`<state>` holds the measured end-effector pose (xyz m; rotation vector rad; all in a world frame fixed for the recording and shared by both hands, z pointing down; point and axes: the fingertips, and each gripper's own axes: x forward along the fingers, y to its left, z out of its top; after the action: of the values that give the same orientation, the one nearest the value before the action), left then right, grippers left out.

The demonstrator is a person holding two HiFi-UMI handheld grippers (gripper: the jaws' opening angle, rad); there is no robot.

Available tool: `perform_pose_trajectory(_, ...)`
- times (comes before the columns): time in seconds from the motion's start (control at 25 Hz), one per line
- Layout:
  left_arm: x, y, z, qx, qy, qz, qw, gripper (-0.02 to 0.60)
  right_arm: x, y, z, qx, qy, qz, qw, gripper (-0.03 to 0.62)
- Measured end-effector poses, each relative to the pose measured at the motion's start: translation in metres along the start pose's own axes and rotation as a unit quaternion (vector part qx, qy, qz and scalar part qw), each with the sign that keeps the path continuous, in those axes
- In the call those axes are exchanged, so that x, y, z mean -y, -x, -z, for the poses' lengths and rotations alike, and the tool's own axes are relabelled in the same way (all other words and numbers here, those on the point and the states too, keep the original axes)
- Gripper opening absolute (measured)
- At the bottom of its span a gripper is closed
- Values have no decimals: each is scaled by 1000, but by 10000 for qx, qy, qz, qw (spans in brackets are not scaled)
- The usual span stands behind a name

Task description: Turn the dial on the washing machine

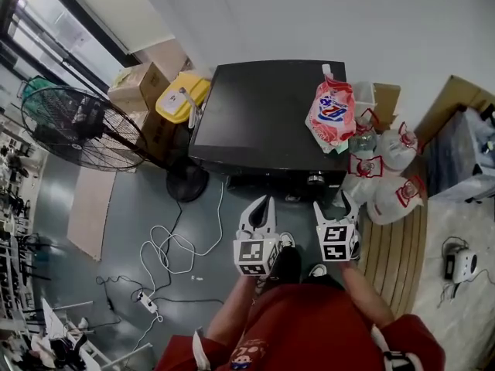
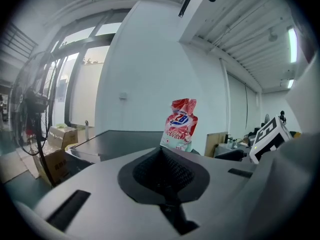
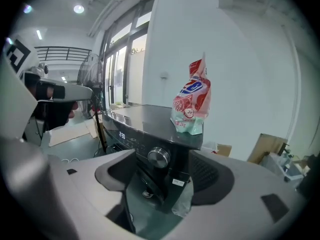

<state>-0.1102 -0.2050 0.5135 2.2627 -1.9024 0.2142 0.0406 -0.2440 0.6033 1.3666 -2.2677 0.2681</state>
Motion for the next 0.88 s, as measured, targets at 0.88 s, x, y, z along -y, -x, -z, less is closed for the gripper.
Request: perform_pose_trajectory(0.88,9,77,-131,1497,-563,-627,9851,9,35,121,-145,2245,-27,30,9745,331)
